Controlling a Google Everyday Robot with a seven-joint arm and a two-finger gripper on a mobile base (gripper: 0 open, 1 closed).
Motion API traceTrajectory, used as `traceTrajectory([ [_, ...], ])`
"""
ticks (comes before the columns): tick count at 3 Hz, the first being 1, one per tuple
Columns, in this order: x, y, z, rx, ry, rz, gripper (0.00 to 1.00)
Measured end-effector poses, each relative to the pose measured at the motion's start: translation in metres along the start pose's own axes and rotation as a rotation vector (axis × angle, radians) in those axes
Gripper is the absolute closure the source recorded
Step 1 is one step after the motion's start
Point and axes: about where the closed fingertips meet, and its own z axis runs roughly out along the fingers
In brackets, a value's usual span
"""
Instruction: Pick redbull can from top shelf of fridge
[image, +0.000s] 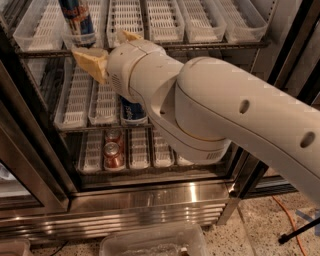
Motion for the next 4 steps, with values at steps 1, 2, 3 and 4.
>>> traceTrajectory([
  [1,0.0,0.0,0.0,0.0,0.0,0.0,0.23],
  [2,0.0,0.0,0.0,0.0,0.0,0.0,0.23],
  [3,-0.0008,0.0011,0.0002,-0.002,0.0,-0.003,0.32],
  [4,-0.0048,0.0053,0.0039,-0.012,-0.003,-0.018,0.31],
])
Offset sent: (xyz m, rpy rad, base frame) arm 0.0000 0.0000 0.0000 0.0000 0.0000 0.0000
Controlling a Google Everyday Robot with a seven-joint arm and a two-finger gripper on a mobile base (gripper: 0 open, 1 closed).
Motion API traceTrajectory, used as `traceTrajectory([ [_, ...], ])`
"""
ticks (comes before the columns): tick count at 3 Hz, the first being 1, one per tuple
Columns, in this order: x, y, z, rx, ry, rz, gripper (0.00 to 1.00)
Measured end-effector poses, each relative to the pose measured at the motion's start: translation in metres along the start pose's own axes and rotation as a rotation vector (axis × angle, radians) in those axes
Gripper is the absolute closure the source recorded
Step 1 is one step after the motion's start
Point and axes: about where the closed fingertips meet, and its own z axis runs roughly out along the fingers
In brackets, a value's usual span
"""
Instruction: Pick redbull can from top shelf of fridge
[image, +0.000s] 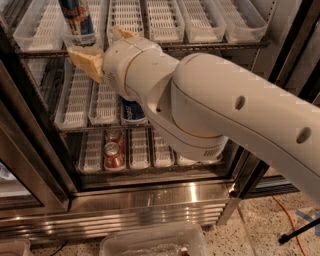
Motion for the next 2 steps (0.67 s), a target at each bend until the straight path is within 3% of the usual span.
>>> traceTrajectory([
  [2,-0.0065,0.0034,0.017,-0.027,-0.018,-0.028,0.33],
])
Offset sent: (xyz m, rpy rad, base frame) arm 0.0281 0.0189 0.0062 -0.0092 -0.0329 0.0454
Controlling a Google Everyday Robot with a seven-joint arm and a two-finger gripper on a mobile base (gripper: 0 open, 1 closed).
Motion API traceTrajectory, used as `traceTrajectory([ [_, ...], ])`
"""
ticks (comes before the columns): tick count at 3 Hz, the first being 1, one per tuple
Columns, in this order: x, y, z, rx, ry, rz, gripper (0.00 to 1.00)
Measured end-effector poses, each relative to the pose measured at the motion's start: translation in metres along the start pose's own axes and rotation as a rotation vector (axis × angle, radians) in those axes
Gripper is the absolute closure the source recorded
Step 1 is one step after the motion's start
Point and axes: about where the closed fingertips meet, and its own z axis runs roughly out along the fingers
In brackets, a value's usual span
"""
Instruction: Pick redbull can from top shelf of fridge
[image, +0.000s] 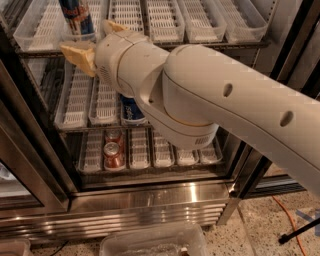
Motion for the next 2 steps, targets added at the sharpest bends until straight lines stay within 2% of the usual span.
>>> traceTrajectory([
  [2,-0.007,-0.001,0.033,-0.026,-0.052,0.025,0.35],
])
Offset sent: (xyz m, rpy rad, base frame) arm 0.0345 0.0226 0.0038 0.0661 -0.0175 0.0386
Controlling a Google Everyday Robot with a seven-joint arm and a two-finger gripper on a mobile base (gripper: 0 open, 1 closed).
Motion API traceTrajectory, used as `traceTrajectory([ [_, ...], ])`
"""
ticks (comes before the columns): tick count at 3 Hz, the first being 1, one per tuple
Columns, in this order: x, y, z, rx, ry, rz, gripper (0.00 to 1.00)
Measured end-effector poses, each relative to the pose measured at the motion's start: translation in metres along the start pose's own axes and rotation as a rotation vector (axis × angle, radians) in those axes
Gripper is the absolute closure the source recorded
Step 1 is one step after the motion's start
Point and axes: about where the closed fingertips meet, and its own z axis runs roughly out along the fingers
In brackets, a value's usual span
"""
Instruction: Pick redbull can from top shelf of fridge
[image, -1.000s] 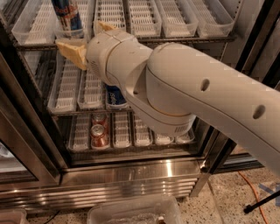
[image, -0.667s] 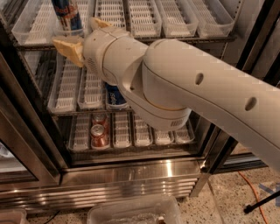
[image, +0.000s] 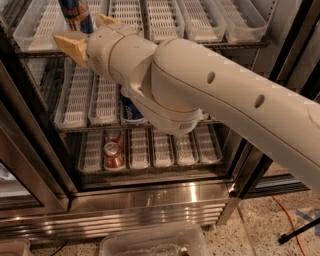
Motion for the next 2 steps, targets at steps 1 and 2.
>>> traceTrajectory([
  [1,0.0033,-0.0017,0.007,-0.001,-0.003,0.007,0.37],
  [2,0.0087,-0.0094,0.011,0.016,0.001,0.014,0.37],
])
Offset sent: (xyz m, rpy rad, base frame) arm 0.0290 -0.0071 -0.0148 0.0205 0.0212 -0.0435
